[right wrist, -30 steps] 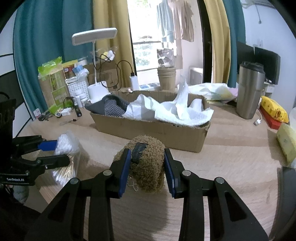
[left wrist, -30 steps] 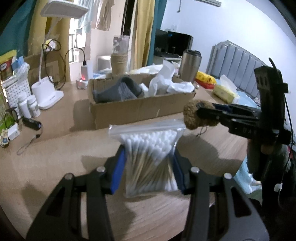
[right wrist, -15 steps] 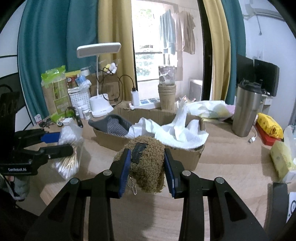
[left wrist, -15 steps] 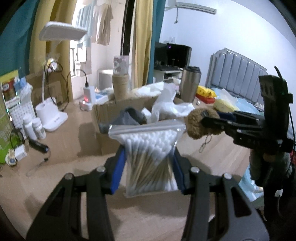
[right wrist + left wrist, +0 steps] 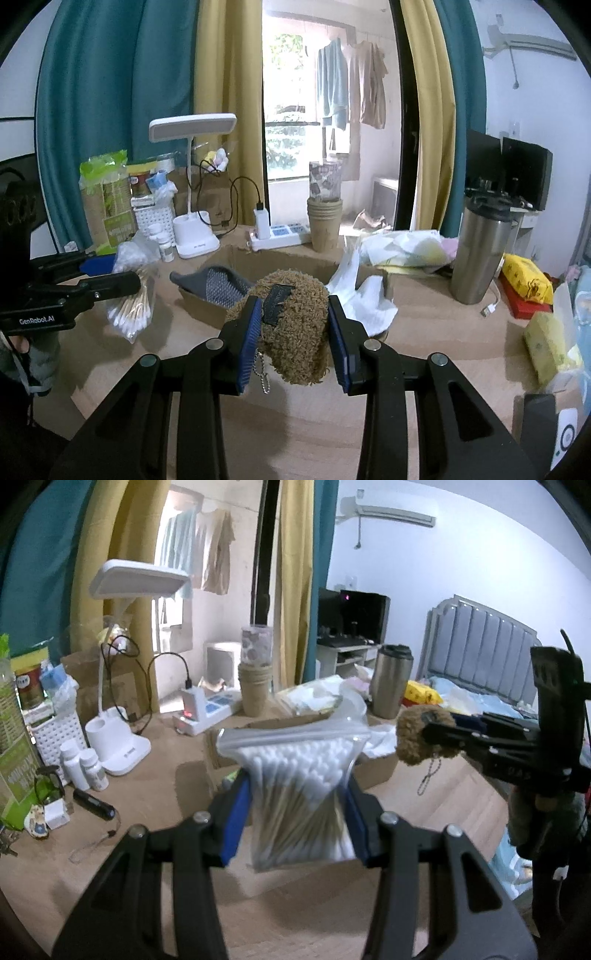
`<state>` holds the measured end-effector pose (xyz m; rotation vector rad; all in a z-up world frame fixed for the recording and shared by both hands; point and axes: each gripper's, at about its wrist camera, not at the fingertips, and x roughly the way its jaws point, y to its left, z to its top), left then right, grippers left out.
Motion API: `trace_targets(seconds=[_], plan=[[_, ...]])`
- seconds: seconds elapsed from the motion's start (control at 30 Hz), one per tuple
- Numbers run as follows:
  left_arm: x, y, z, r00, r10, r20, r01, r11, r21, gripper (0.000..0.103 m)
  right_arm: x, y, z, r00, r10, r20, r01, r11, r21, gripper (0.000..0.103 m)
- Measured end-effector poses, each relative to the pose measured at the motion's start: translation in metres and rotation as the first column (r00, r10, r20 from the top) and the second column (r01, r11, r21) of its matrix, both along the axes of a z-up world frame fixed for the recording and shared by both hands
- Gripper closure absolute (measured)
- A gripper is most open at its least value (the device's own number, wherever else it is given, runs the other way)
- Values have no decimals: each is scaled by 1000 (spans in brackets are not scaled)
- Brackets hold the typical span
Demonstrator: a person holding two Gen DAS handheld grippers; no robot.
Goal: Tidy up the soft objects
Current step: 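Lift the swab bag and fuzzy ball and carry both toward the box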
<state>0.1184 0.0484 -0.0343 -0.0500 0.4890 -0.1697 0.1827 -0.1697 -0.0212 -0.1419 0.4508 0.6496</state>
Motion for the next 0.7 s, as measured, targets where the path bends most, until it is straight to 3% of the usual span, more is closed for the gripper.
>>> trace_targets(seconds=[0.43, 0.7], plan=[[15, 13, 26, 995, 47, 84, -53, 996, 68, 55, 24, 16, 10, 999, -3, 39, 3, 1000, -1, 66], [23, 11, 36, 994, 45, 104, -52, 996, 65, 55, 27, 31, 18, 996, 25, 81, -22, 999, -39, 66]])
